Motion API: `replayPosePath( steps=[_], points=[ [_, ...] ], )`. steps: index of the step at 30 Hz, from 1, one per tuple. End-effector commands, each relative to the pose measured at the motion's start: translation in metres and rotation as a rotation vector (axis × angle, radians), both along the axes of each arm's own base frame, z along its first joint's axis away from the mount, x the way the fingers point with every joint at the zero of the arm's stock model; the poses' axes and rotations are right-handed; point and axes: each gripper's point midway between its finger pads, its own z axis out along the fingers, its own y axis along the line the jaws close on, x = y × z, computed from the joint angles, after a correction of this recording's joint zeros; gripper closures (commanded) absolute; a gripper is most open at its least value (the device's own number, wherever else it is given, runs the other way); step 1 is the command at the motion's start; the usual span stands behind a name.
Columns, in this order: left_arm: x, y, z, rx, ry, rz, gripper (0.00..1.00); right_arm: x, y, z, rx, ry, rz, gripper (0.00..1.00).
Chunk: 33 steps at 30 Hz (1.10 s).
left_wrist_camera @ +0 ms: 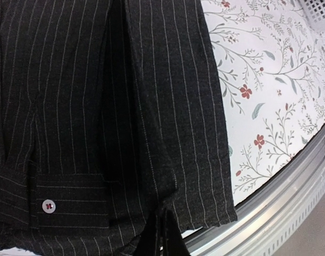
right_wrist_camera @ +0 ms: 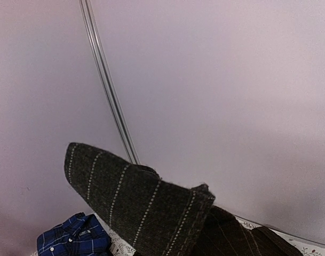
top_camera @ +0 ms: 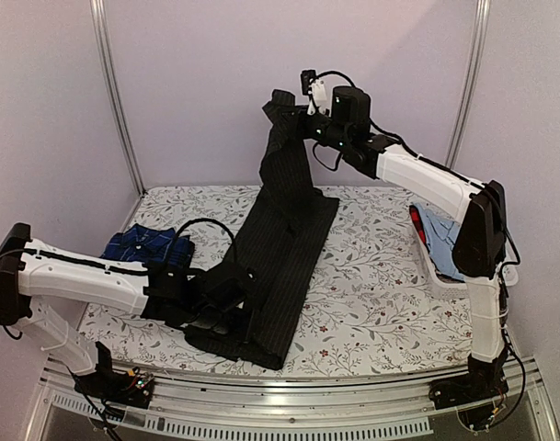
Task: Fold and stack the long sleeve shirts
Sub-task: Fold the 1/3-folded shirt at the center of the board.
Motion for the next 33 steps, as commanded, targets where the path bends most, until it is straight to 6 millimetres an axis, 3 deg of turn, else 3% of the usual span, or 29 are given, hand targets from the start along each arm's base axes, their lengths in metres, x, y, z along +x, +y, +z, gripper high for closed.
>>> replayPosePath(
  steps=[1,6,17,26,33],
  points=[
    [-0.004,-0.002,-0.002,-0.008,0.021,-0.017,1.00,-0.003,-0.006,0.026,0.047,-0.070,-0.036,1.00],
    [-0.005,0.002,0.004,-0.004,0.006,-0.002,1.00,-0.017,-0.020,0.057,0.084,-0.135,-0.049,1.00],
    [-0.008,0.022,0.003,0.047,0.006,0.060,1.00,-0.029,-0.006,0.077,0.117,-0.197,0.051,1.00],
    [-0.015,0.030,-0.003,0.056,0.020,0.086,1.00,-0.039,0.023,0.073,0.149,-0.204,0.179,1.00],
    [-0.016,0.044,-0.006,0.084,0.028,0.147,1.00,-0.032,0.030,0.061,0.142,-0.200,0.173,1.00]
  ],
)
